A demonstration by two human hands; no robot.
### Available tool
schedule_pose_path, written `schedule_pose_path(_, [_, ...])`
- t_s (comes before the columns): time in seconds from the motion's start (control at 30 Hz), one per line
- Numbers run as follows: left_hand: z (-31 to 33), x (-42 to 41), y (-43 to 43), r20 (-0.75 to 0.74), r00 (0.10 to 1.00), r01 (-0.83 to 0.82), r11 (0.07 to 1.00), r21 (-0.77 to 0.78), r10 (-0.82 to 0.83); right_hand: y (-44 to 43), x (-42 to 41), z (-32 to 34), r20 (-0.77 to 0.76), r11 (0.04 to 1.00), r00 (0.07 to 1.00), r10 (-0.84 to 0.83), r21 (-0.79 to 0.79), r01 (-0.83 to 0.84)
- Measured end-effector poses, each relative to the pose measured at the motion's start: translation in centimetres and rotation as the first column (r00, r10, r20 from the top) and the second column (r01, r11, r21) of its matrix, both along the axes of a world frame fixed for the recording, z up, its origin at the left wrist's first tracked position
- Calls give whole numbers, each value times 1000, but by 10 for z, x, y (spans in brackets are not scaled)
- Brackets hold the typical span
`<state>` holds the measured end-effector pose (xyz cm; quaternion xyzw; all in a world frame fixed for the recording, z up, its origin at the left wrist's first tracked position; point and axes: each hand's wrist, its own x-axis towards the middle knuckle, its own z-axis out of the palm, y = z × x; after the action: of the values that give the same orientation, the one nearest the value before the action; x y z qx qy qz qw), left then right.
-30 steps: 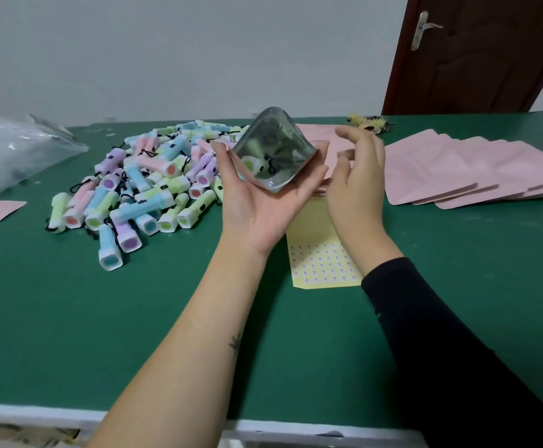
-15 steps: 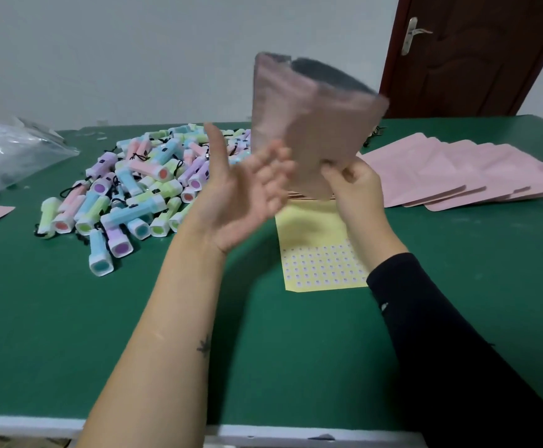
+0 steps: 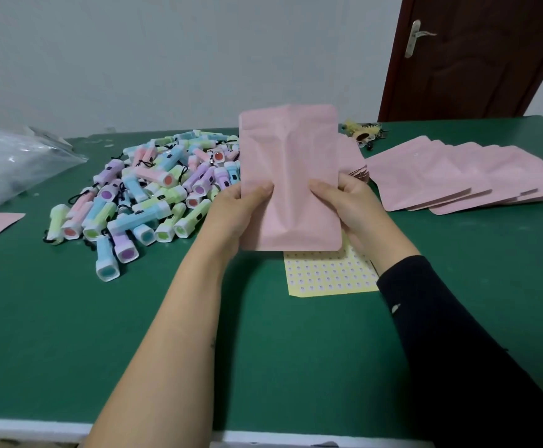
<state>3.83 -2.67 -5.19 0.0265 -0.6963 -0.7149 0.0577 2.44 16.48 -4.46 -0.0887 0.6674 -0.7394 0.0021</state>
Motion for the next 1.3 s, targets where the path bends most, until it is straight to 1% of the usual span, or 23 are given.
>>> schedule_pose_path(0.07, [2, 2, 1, 9, 999, 38, 999, 28, -38, -1, 0, 0, 32, 999, 999, 10, -32, -9])
schedule_pose_path(0.13, [5, 3, 1, 17, 997, 71, 995, 72, -73, -3, 1, 1, 53, 999, 998, 32, -28, -31])
schedule_pose_path(0.27, [7, 5, -1, 37, 995, 89, 987, 138, -95, -5, 3, 1, 76, 999, 996, 51, -13, -51])
schedule_pose_path(0.4, [7, 6, 0, 52, 996, 73, 991, 113, -79, -5, 5, 1, 68, 998, 997, 44, 31, -46])
schedule_pose_path(0.47, [7, 6, 0, 69, 995, 62, 993, 99, -69, -6, 6, 0, 86, 999, 995, 45, 15, -46])
schedule_pose_path(0.6, [6, 6, 0, 102, 991, 85, 994, 66, -91, -9, 7, -1, 125, 999, 991, 53, -17, -51])
schedule_pose_path(0.73, [7, 8, 2, 90, 989, 111, 991, 69, -117, -12, 9, 0, 155, 996, 985, 82, 23, -86])
schedule_pose_path(0.87, [8, 9, 3, 102, 988, 106, 993, 59, -112, -15, 11, 1, 191, 996, 978, 85, -21, -82])
schedule_pose_path(0.97, [9, 9, 6, 98, 990, 101, 994, 34, -103, -16, 10, 3, 223, 999, 974, 50, -33, -44])
schedule_pose_path(1.13, [7, 10, 10, 104, 994, 27, 1000, 15, -28, -22, 10, 1, 266, 998, 963, 30, -68, -12])
schedule_pose_path(1.3, [6, 8, 12, 76, 997, -33, 999, 37, 30, -27, 9, 0, 292, 993, 955, 57, -113, -24])
